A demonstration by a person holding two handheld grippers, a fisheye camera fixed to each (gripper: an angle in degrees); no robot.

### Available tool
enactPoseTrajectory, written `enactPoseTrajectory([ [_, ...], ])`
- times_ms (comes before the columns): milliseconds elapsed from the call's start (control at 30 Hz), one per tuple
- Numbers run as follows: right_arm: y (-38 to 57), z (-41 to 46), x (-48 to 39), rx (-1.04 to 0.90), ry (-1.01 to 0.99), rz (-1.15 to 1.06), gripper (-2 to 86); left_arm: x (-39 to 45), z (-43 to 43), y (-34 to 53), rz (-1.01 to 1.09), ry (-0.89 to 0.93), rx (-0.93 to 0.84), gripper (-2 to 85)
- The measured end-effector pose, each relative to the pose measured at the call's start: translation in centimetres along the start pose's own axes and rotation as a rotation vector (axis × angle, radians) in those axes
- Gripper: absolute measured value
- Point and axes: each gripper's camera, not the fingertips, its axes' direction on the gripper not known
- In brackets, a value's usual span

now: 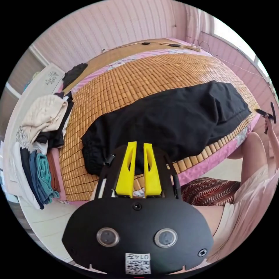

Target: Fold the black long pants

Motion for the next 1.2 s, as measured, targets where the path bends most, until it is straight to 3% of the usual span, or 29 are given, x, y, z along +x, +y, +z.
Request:
enactPoseTrajectory([
  [200, -0.8, 5.0, -0.2, -0.047, -0.120, 0.083, 10.0, 19.4, 1.2, -3.2, 0.292, 0.360, 0.165, 7.9],
  [300, -1.3, 6.3, 0.1, -0.040, -0.173, 0.120, 4.1, 26.5, 4.0, -5.6, 0.435, 0.344, 0.114, 8.8],
  [367, -1.2, 5.9, 0.4, 0.001, -0.201, 0.147, 2.9, 30.1, 6.2, -6.7, 0.531, 0.236, 0.090, 6.4],
  [433, -1.2, 5.0, 0.3, 0.011, -0.233, 0.113, 2.0, 31.4, 7.8, -7.2, 0.580, 0.221, 0.022, 2.1],
  [533, -0.5, 2.7, 0.1, 0.061, -0.256, 0.053, 1.4, 30.7, 6.4, -7.0, 0.559, 0.245, 0.073, -0.5],
  [667, 1.2, 1.6, 0.8, 0.083, -0.240, 0.060, 1.2, 30.3, 2.4, -4.6, 0.659, 0.310, 0.169, -0.9],
  [800, 1.8, 6.9, 1.6, -0.086, -0.223, 0.117, 1.1, 31.4, 5.2, -3.2, 0.711, 0.341, 0.075, -1.0],
  [1200, 1.5, 8.3, -1.6, -0.086, -0.127, 0.120, 1.3, 29.6, 6.4, 0.3, 0.687, 0.405, 0.022, -0.7],
])
